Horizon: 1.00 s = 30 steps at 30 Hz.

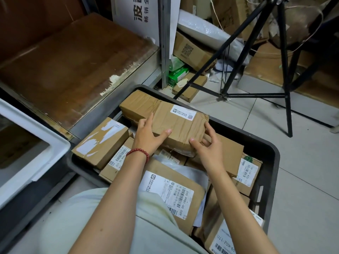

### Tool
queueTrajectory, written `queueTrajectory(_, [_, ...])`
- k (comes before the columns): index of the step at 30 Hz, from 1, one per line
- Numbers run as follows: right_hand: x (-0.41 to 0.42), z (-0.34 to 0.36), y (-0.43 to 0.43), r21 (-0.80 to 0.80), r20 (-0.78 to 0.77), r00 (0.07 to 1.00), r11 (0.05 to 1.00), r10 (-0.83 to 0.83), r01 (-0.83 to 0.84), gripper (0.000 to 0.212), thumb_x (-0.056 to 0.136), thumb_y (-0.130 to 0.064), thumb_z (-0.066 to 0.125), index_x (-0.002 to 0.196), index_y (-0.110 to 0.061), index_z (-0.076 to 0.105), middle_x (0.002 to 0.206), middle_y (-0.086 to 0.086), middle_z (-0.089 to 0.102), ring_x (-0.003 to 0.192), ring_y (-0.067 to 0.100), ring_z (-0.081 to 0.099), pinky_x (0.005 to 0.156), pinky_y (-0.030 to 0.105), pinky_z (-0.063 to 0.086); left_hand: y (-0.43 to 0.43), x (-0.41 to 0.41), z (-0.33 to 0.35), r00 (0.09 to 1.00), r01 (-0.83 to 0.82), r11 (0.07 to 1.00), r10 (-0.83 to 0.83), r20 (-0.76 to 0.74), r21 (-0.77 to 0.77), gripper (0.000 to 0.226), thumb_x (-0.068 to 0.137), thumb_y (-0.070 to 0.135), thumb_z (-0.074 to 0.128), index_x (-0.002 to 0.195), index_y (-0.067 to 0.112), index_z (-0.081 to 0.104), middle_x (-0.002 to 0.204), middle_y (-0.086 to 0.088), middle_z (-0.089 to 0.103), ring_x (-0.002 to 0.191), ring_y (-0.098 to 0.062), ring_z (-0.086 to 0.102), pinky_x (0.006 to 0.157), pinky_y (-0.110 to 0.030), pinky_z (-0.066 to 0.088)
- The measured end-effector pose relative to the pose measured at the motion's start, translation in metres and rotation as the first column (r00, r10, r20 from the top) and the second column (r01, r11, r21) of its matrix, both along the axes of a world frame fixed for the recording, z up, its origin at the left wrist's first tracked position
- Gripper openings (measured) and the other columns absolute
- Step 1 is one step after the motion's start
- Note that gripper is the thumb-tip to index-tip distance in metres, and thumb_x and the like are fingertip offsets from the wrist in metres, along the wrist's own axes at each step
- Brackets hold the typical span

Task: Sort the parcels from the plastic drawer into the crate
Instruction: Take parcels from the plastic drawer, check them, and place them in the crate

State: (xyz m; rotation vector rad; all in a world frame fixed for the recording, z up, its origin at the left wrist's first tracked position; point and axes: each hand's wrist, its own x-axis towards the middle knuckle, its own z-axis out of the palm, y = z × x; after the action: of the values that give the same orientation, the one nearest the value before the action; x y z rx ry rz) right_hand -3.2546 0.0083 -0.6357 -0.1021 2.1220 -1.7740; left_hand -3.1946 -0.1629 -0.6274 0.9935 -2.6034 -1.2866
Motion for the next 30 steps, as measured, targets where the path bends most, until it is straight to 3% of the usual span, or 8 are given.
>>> queueTrajectory(4, [0.0,-0.006,-0.012,0.279,-0.104,0.994,0.959,-0.014,0.043,0.072,0.088,-0.016,0.068,0.15,-0.024,0.031,0.121,-0.001,0.041,0.104,0.016,0.053,0.1,0.029,0.042,0.003,-0.004,-0.007,0.999,0.02,0.997,-0.023,-0.038,-0.076,0.083,0.086,0.044,0.064,0.15,0.03,0.014,0.153,-0.003,0.028,0.138,-0.025,0.03,0.109,-0.048,0.03])
queueTrajectory(6, [-0.001,-0.011,-0.012,0.451,-0.135,0.99,0.892,0.037,0.028,0.07,0.092,-0.027,0.063,0.152,-0.026,0.026,0.132,0.006,0.04,0.122,0.024,0.041,0.11,0.035,0.029,0.002,-0.007,-0.012,0.996,0.087,0.969,-0.083,0.027,-0.232,0.069,0.086,0.048,0.06,0.144,0.034,0.026,0.155,0.001,0.027,0.142,-0.021,0.022,0.112,-0.05,0.018])
queueTrajectory(9, [-0.005,-0.016,-0.01,0.668,-0.197,0.969,0.744,0.149,0.021,0.066,0.092,-0.045,0.057,0.15,-0.034,0.027,0.145,0.004,0.032,0.13,0.028,0.028,0.108,0.043,0.024,-0.001,-0.01,-0.018,0.973,0.203,0.883,-0.135,0.186,-0.423,0.054,0.09,0.06,0.044,0.139,0.04,0.032,0.159,0.004,0.014,0.147,-0.022,0.006,0.113,-0.056,0.002])
queueTrajectory(13, [-0.018,-0.013,-0.011,0.774,-0.158,0.955,0.632,0.253,-0.039,0.064,0.091,-0.052,0.053,0.148,-0.033,0.03,0.153,0.003,0.02,0.135,0.029,0.02,0.108,0.044,0.021,0.0,-0.016,-0.021,0.948,0.267,0.802,-0.12,0.293,-0.534,0.056,0.093,0.065,0.026,0.144,0.042,0.028,0.161,0.004,0.002,0.146,-0.027,-0.014,0.109,-0.06,-0.013])
queueTrajectory(16, [-0.024,-0.009,-0.008,0.828,-0.099,0.937,0.55,0.334,-0.108,0.066,0.092,-0.056,0.046,0.15,-0.033,0.024,0.157,0.004,0.013,0.14,0.03,0.014,0.112,0.046,0.015,0.005,-0.015,-0.022,0.949,0.251,0.82,-0.102,0.299,-0.515,0.057,0.093,0.065,0.025,0.145,0.043,0.024,0.161,0.002,0.004,0.146,-0.028,-0.011,0.112,-0.059,-0.007])
queueTrajectory(20, [-0.02,-0.001,-0.003,0.864,-0.076,0.907,0.482,0.414,-0.148,0.067,0.095,-0.058,0.035,0.153,-0.029,0.017,0.159,0.006,0.012,0.144,0.03,0.01,0.116,0.046,0.013,0.006,0.001,-0.015,0.967,0.197,0.783,-0.056,0.248,-0.59,0.061,0.091,0.064,0.033,0.145,0.036,0.027,0.156,0.0,0.025,0.145,-0.026,0.011,0.113,-0.051,0.015])
queueTrajectory(23, [-0.021,0.014,-0.011,0.89,-0.081,0.863,0.426,0.498,-0.162,0.074,0.09,-0.061,0.042,0.15,-0.021,0.024,0.159,0.007,0.011,0.146,0.03,0.005,0.118,0.048,0.003,-0.003,0.019,0.0,0.97,0.134,0.781,0.023,0.243,-0.61,0.065,0.087,0.064,0.043,0.143,0.032,0.032,0.153,0.002,0.03,0.143,-0.024,0.018,0.108,-0.046,0.024])
queueTrajectory(30, [0.02,0.071,-0.074,0.809,-0.22,0.599,0.487,0.77,-0.329,0.071,0.093,-0.061,0.041,0.15,-0.023,0.026,0.16,0.004,0.015,0.147,0.026,0.009,0.119,0.047,0.005,-0.055,0.089,0.052,0.893,-0.049,0.727,0.339,0.296,-0.685,0.071,0.086,0.065,0.041,0.146,0.029,0.029,0.156,0.0,0.025,0.144,-0.027,0.015,0.109,-0.051,0.023])
